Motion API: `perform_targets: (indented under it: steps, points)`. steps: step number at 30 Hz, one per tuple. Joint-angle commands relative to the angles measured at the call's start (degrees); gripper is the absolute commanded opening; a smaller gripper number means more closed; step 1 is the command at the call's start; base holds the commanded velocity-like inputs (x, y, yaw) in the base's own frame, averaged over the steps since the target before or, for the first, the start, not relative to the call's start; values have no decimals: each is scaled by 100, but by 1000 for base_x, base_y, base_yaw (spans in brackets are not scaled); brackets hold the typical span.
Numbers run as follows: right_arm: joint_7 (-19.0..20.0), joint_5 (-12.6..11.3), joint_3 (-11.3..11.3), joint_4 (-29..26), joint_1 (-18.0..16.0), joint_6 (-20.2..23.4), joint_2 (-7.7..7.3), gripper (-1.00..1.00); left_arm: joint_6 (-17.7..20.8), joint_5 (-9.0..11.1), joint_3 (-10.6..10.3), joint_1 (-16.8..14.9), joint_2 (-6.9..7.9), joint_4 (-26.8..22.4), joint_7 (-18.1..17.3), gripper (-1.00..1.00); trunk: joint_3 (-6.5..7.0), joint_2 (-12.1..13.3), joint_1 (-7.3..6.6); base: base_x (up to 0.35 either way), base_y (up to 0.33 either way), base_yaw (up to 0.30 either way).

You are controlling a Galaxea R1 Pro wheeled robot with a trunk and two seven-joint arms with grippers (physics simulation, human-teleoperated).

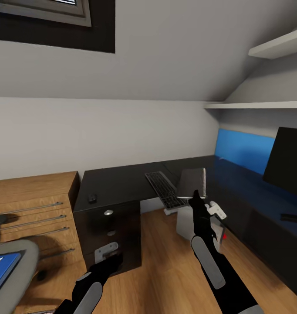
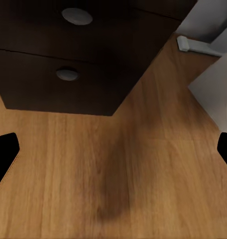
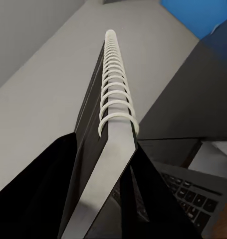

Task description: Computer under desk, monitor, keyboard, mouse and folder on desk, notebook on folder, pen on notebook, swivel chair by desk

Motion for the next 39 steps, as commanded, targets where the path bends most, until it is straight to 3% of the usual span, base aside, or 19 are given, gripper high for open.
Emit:
perform_targets:
  steps: [1,18,29,39]
  points:
    - [-14,-39,14,-5,-4,-38,-4,-100,8,34,-15,-7,5,-6,46,100,-6,-3,-1,0,0,270]
    - [-12,-47,208,34,-4,-29,5,-100,9,39,-15,-7,5,-6,55,100,-6,-3,-1,0,0,276]
    - [-12,-61,652,417,-4,-14,39,-100,9,39,-17,-7,5,-6,58,100,-6,-3,-1,0,0,279]
    - [-6,-65,696,648,-5,-3,72,-100,1,31,-15,-7,13,-33,52,100,-6,-3,-1,0,0,281]
